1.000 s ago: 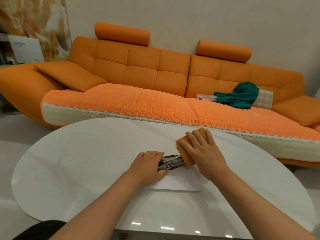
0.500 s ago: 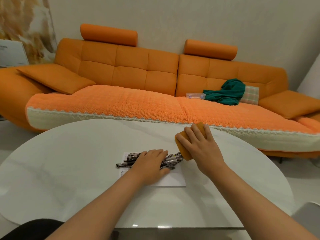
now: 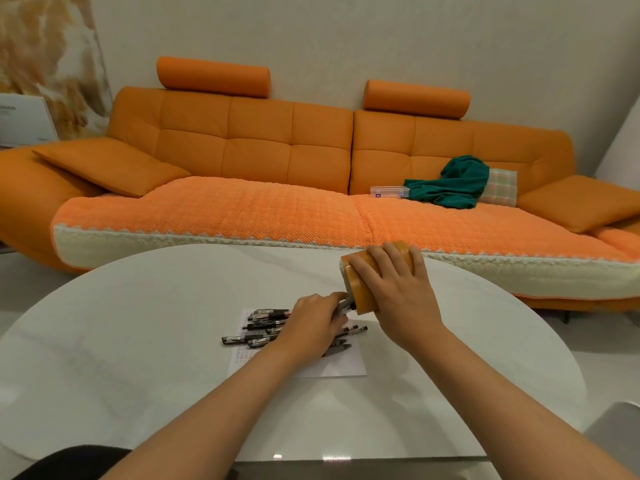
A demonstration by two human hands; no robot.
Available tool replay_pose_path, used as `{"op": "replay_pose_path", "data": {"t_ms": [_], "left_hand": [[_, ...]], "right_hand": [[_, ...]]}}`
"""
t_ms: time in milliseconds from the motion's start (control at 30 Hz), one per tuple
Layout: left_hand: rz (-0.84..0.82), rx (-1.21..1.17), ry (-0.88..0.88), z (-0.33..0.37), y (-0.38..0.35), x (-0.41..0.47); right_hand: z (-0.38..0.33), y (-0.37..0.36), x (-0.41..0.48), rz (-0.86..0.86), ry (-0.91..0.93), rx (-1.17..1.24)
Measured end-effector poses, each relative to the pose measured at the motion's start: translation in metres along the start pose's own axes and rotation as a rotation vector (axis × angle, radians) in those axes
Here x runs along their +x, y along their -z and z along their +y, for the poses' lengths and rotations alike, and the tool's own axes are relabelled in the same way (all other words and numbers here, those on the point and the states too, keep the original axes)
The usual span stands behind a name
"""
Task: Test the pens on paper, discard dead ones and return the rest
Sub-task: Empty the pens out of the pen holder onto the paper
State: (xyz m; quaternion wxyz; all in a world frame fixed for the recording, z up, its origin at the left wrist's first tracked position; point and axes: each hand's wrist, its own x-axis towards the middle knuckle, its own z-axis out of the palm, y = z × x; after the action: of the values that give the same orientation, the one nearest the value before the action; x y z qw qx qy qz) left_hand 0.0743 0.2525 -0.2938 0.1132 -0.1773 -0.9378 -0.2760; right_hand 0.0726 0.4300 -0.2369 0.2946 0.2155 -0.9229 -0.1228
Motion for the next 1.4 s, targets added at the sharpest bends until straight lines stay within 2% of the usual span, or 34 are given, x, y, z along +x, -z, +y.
{"op": "replay_pose_path", "data": {"t_ms": [67, 233, 433, 667, 833, 1000, 1100, 1200, 1300, 1400], "left_hand": [[0.024, 0.036, 0.003, -0.006, 0.003, 0.003], [-0.014, 0.352, -0.024, -0.027, 0.011, 0.003], [-0.123, 0.346, -0.028, -0.033, 0.006, -0.007], [-0.123, 0.418, 0.035, -0.031, 0.008, -0.008], [-0.087, 0.293, 0.000, -0.016, 0.007, -0.003], [-0.235, 0.247, 0.026, -0.017, -0.003, -0.005], [-0.089, 0.075, 0.047, -0.019, 0.005, -0.005], [0.064, -0.213, 0.138, -0.017, 0.027, -0.001], [0.133, -0.466, 0.208, -0.019, 0.050, -0.001], [0.176, -0.578, 0.215, -0.030, 0.067, -0.006]], "right_hand": [[-0.002, -0.004, 0.001, 0.004, -0.004, 0.012], [-0.001, -0.015, 0.003, -0.067, -0.030, -0.009], [-0.001, -0.018, 0.004, -0.127, -0.031, -0.064], [0.005, -0.015, 0.001, -0.180, -0.113, -0.090], [0.005, -0.020, 0.000, -0.065, -0.103, 0.024], [-0.005, -0.016, 0.003, 0.027, -0.088, 0.159], [-0.006, -0.013, 0.004, 0.048, -0.138, 0.373], [-0.012, -0.008, 0.009, 0.055, -0.240, 0.687], [-0.027, -0.004, 0.018, 0.069, -0.282, 0.943], [-0.048, -0.003, 0.031, 0.053, -0.292, 1.086]]}}
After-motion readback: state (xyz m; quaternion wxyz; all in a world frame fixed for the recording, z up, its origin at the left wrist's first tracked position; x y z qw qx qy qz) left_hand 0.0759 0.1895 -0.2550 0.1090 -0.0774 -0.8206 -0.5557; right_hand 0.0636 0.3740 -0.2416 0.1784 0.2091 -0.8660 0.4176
